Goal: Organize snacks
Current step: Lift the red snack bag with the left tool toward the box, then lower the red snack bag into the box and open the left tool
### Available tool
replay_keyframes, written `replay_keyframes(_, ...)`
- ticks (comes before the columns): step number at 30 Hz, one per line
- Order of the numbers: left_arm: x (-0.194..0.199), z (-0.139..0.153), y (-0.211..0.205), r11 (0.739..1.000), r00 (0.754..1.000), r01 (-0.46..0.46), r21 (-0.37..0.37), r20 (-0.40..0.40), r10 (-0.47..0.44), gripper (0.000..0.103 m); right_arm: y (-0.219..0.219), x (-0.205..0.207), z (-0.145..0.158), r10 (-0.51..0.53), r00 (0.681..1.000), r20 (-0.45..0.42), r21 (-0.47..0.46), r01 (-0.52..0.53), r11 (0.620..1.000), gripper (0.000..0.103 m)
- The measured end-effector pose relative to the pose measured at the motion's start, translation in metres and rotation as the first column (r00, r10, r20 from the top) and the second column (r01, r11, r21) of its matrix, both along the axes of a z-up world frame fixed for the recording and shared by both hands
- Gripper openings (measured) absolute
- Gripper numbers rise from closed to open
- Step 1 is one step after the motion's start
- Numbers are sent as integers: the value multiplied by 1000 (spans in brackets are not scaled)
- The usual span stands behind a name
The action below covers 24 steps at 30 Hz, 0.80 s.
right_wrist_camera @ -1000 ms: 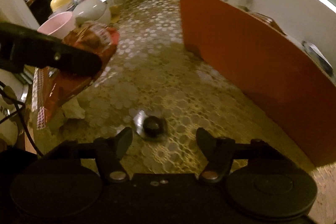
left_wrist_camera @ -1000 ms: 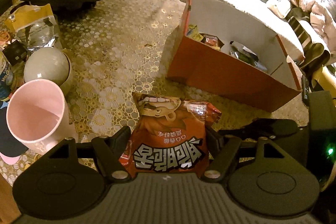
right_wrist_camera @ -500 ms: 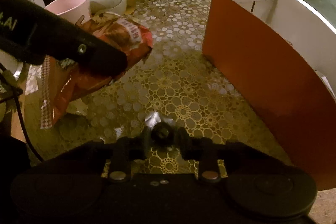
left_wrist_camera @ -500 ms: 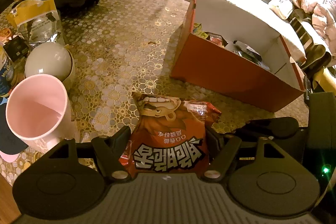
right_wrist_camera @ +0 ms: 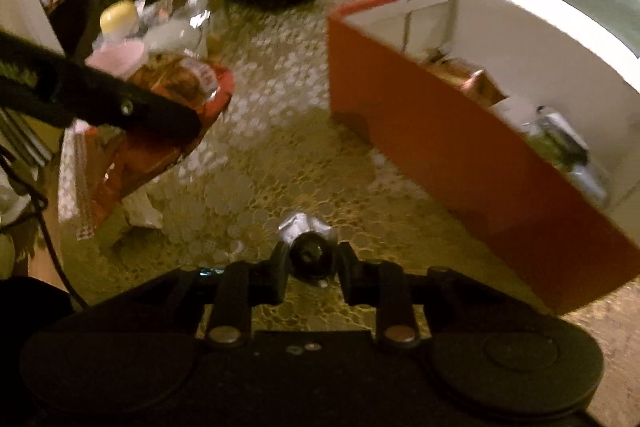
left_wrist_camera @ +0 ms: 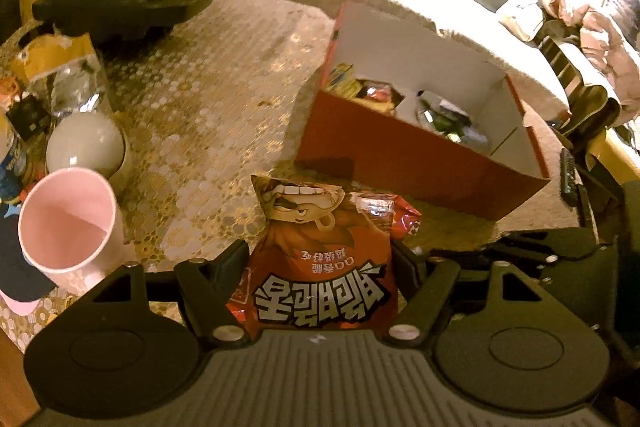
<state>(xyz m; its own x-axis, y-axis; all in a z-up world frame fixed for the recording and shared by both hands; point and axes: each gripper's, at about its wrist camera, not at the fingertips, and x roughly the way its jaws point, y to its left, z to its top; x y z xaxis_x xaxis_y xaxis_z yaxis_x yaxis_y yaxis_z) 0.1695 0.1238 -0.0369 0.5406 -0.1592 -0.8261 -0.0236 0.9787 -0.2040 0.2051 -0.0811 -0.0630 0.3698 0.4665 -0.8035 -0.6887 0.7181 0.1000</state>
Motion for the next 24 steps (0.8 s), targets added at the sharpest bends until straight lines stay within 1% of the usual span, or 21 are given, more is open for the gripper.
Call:
replay_keyframes(7, 12, 30, -28, 999, 998, 37, 13, 59, -37, 74, -46, 10, 46, -77, 995, 64, 67, 72, 995, 25)
replay_keyframes(13, 39, 52, -56, 997, 991, 69, 42, 114, -73, 74, -78, 33, 76, -152, 979, 134, 88, 141, 986, 25)
replay_keyframes(15, 52, 57, -65, 996, 990, 71, 54, 122, -77, 74, -87, 44, 81, -178, 973, 149, 89, 166, 982, 25)
replay_keyframes(20, 86, 65, -87, 991, 983, 85, 106, 152, -100, 74, -103, 70, 82, -244, 956, 166, 88, 232, 969, 25)
replay_keyframes(24, 116, 62, -104, 984, 983, 98, 151, 141, -120, 74, -107, 92, 80, -275, 947, 168, 79, 266, 961, 25)
